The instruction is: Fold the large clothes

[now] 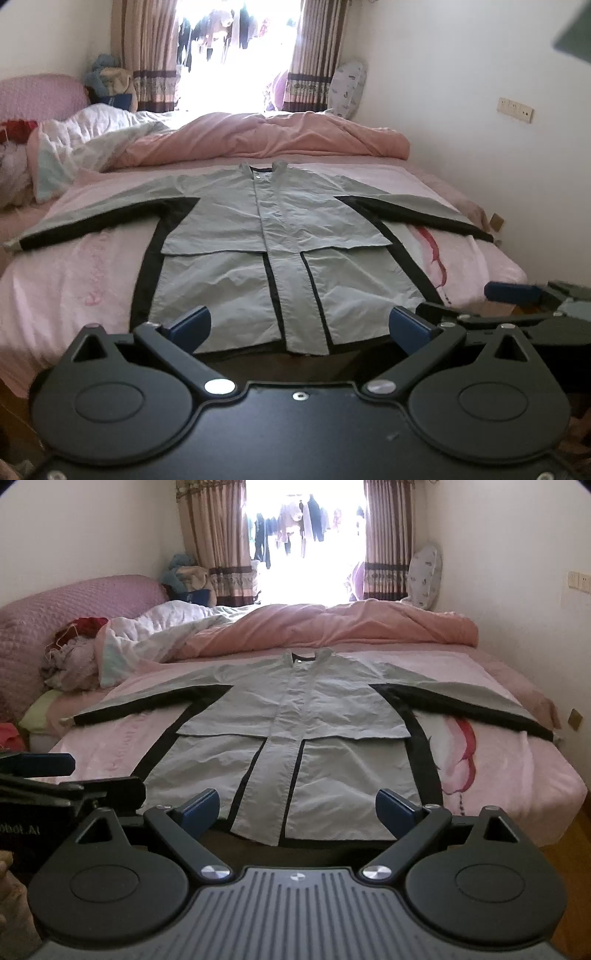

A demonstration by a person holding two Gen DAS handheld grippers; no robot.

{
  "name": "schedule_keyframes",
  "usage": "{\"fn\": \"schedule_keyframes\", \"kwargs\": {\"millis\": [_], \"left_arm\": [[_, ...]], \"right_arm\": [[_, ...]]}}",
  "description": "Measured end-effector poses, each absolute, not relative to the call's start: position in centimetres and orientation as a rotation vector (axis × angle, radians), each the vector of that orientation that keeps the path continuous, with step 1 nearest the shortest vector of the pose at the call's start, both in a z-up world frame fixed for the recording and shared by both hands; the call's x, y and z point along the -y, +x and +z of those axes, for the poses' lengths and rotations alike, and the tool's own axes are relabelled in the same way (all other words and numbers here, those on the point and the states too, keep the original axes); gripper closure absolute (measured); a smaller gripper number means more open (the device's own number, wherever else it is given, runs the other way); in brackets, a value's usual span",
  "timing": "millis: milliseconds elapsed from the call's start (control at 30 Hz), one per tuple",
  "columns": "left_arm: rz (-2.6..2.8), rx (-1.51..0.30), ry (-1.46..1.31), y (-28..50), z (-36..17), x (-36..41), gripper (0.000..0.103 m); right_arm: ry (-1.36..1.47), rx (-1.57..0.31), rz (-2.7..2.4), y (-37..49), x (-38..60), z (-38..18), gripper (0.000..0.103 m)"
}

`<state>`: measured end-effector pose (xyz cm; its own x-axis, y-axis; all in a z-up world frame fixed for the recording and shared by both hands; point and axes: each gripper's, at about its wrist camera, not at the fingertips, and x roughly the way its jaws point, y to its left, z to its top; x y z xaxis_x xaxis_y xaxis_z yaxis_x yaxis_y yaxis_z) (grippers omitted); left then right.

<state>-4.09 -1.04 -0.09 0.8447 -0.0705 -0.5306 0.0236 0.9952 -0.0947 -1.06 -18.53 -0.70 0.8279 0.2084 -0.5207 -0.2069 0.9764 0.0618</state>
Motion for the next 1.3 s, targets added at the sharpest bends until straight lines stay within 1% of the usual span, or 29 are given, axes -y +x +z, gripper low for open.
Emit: {"fn": "schedule_keyframes", "kwargs": {"millis": [167, 300, 500, 1300], "left_arm": [[-0.05, -0.555, -0.102, -4.2, -0.2, 0.3, 0.0], [-0.049, -0.566, -0.131, -3.9, -0.5, -0.2, 0.0], [-0.022, -0.568, -0.119, -4.1, -0.5, -0.3, 0.0], [-0.007, -0.565, -0.073, -4.1, -0.7, -0.1, 0.0]], "right_arm": [[0.007, -0.548, 0.223, -1.3, 18.1, -0.8, 0.0], [0.036, -0.578, 0.244, -1.1, 18.1, -1.2, 0.0], [-0.024, -0.554, 0.214, -1.7, 17.4, -0.9, 0.0], [-0.006, -0.561, 0.214, -1.7, 17.9, -0.8, 0.0]]}}
